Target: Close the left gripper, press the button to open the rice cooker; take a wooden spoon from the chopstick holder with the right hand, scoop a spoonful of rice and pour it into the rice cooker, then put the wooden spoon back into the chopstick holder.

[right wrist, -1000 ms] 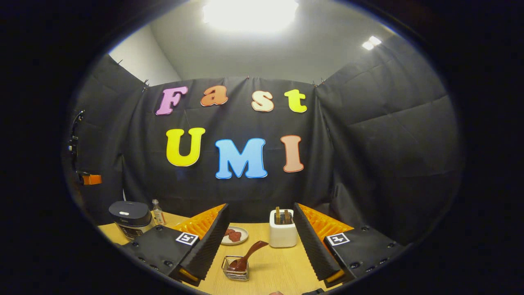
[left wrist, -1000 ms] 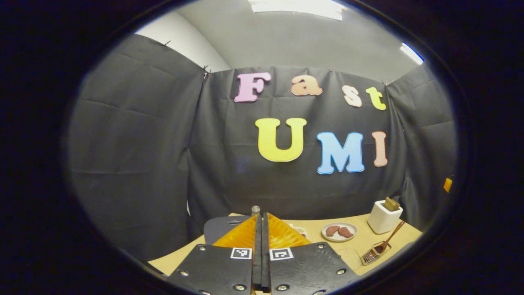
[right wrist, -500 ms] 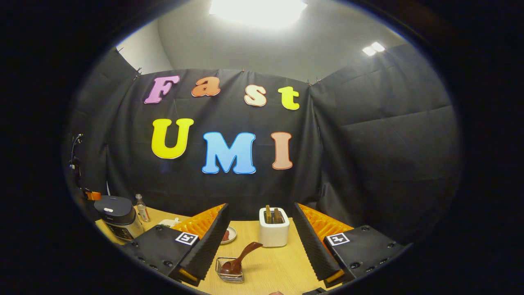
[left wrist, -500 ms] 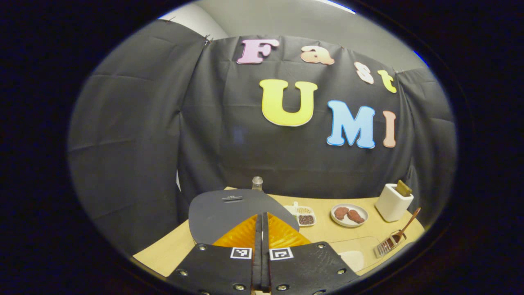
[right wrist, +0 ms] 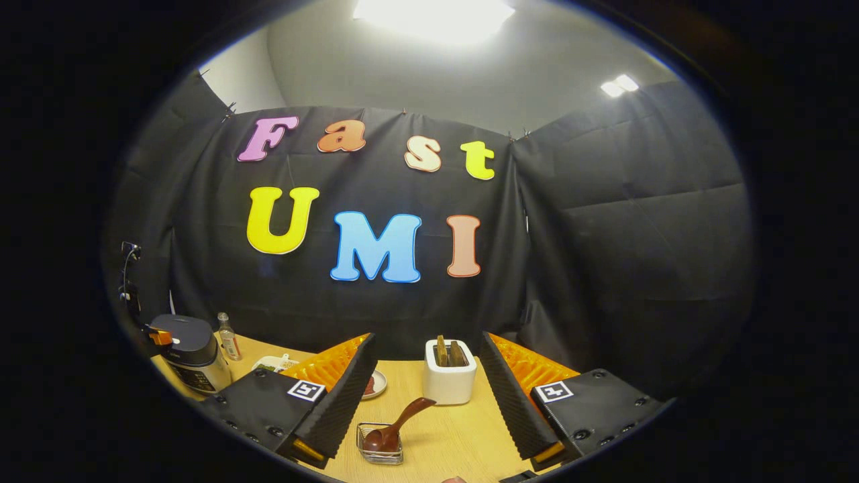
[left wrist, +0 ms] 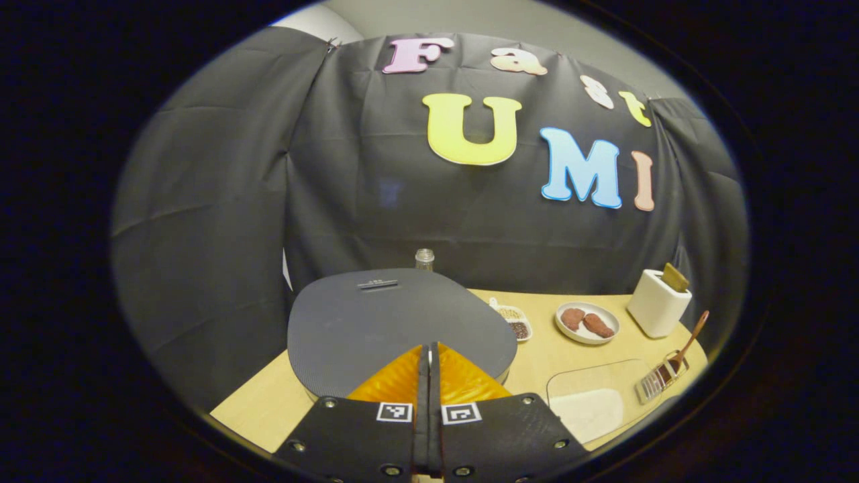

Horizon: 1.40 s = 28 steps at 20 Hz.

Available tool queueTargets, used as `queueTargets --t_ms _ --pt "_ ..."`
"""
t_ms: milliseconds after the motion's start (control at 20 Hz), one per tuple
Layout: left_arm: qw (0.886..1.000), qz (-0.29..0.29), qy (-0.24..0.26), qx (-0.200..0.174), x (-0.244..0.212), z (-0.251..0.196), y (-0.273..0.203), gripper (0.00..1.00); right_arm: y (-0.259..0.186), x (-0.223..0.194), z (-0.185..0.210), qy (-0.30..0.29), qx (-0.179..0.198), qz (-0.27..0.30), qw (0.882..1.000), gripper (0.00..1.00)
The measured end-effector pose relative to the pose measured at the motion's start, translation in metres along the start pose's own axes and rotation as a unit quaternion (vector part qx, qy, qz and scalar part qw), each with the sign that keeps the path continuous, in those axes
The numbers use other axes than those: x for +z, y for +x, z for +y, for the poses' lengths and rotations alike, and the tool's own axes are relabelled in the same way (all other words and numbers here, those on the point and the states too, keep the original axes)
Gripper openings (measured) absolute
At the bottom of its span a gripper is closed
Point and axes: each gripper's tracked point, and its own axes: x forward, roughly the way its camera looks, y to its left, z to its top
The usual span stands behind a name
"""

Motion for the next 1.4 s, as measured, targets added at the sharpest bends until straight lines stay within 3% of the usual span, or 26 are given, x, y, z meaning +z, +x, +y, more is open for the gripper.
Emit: queueTargets --t_ms 200,350,500,650,850,1000,1300,1400 --pt "1.0 0.017 -0.003 0.0 -0.005 -0.003 0.002 0.02 0.003 -0.003 0.006 -0.002 0.009 0.002 1.0 0.98" --pt "1.0 -0.017 0.019 0.013 0.02 -0.002 -0.008 0.02 0.005 -0.002 0.007 0.005 0.013 -0.002 1.0 0.98" --pt "0.995 -0.096 0.023 0.03 0.084 -0.001 -0.027 0.05 0.008 -0.006 0.005 0.005 0.018 0.002 1.0 0.98" --pt "0.985 -0.166 0.012 0.038 0.143 0.002 -0.06 0.0 0.013 -0.014 0.006 0.022 0.029 0.012 0.999 0.98" --pt "0.972 -0.227 -0.002 0.052 0.185 0.009 -0.103 0.01 0.026 -0.029 0.009 0.035 0.048 0.03 0.998 0.98" --pt "0.966 -0.254 -0.007 0.041 0.202 0.007 -0.141 0.0 0.037 -0.046 0.009 0.043 0.057 0.05 0.996 0.98" --pt "0.956 -0.282 0.007 0.076 0.209 0.022 -0.214 0.86 0.069 -0.098 0.013 0.077 0.073 0.116 0.988 0.98" --pt "0.955 -0.284 0.018 0.082 0.208 0.026 -0.233 0.9 0.077 -0.12 0.012 0.086 0.073 0.144 0.983 0.94"
